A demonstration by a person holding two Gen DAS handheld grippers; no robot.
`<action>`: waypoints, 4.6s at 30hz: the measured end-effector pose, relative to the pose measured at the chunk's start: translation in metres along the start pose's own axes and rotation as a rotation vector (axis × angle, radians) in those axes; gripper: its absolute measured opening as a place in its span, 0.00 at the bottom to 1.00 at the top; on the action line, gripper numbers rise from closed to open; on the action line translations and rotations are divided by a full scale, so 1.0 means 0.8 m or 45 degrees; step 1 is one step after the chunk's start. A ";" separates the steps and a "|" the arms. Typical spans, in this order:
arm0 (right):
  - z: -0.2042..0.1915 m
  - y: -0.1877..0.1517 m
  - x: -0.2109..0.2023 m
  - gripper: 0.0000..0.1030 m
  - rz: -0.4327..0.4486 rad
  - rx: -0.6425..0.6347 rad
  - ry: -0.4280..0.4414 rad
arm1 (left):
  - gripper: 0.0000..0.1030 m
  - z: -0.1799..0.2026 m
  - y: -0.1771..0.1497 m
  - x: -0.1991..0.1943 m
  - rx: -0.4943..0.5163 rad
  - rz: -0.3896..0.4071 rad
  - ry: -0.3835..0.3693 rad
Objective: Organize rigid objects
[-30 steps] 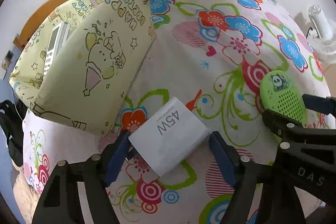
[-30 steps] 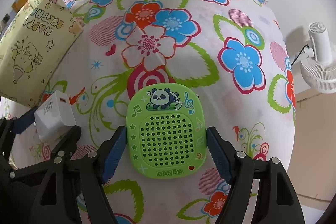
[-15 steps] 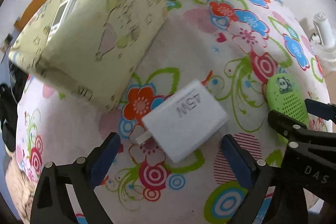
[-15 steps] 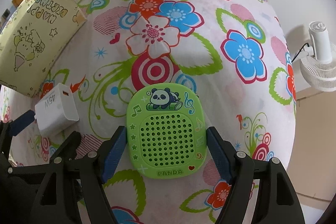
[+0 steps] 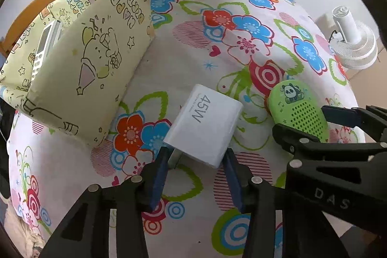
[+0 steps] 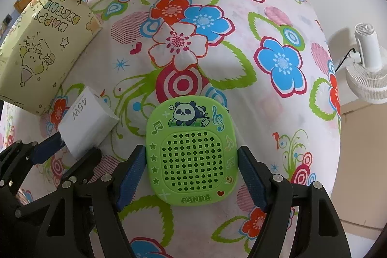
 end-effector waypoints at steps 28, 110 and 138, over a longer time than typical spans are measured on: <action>-0.003 0.014 -0.016 0.76 0.098 0.219 -0.015 | 0.46 0.016 0.042 -0.003 0.334 0.080 -0.067; -0.127 0.070 -0.318 0.98 0.677 0.141 -0.015 | 1.00 -0.171 0.131 -0.262 0.079 0.477 0.028; -0.065 0.004 -0.367 0.98 0.766 0.185 -0.140 | 1.00 -0.141 0.095 -0.315 -0.007 0.559 0.039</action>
Point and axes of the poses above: each gripper's, at about its wrist camera, not at the fingertips, and x roughly the way its jaws point, z to its right, y to its top, the point moved 8 cm from there along x, roughly the way its jaws point, and after that the axes turned 11 degrees about y, right-handed, at the moved point
